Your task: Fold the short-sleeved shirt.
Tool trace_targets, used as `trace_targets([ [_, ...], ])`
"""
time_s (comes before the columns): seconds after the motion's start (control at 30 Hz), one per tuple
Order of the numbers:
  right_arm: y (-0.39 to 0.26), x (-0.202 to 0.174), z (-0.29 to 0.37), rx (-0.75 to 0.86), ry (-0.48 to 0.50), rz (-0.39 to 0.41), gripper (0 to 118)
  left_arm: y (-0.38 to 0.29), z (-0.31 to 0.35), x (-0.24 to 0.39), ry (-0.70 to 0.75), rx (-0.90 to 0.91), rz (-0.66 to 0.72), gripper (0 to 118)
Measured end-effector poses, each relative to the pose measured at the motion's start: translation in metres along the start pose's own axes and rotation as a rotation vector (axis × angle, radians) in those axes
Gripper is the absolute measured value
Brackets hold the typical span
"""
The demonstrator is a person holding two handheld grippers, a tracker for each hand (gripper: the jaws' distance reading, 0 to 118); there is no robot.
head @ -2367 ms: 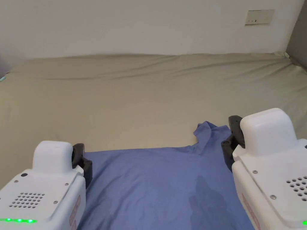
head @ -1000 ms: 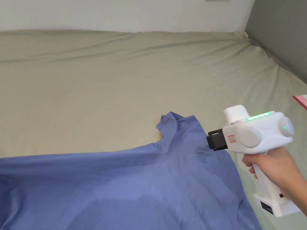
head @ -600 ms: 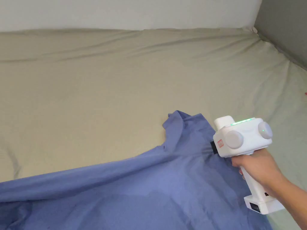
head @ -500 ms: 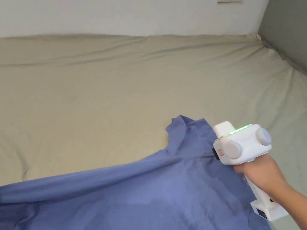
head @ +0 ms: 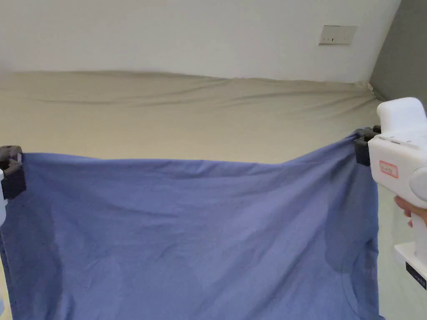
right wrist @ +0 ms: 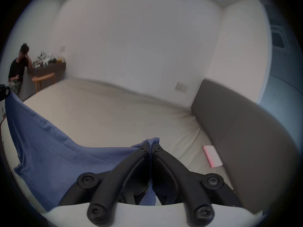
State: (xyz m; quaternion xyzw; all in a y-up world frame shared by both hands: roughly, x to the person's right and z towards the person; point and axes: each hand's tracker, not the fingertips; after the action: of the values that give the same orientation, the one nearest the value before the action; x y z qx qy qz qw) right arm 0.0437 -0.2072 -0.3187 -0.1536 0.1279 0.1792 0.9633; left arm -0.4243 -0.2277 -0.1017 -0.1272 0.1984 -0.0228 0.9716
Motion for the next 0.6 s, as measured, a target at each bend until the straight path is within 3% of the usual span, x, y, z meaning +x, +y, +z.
trace_targets([
  [0.27,0.06,0.02,0.145,0.294,-0.122,-0.027,3,0.081,0.092,-0.027,0.084,0.242,0.073,1],
  [0.6,0.108,0.045,0.222,0.448,-0.193,-0.03,3,0.143,0.154,-0.056,0.123,0.403,0.065,1],
])
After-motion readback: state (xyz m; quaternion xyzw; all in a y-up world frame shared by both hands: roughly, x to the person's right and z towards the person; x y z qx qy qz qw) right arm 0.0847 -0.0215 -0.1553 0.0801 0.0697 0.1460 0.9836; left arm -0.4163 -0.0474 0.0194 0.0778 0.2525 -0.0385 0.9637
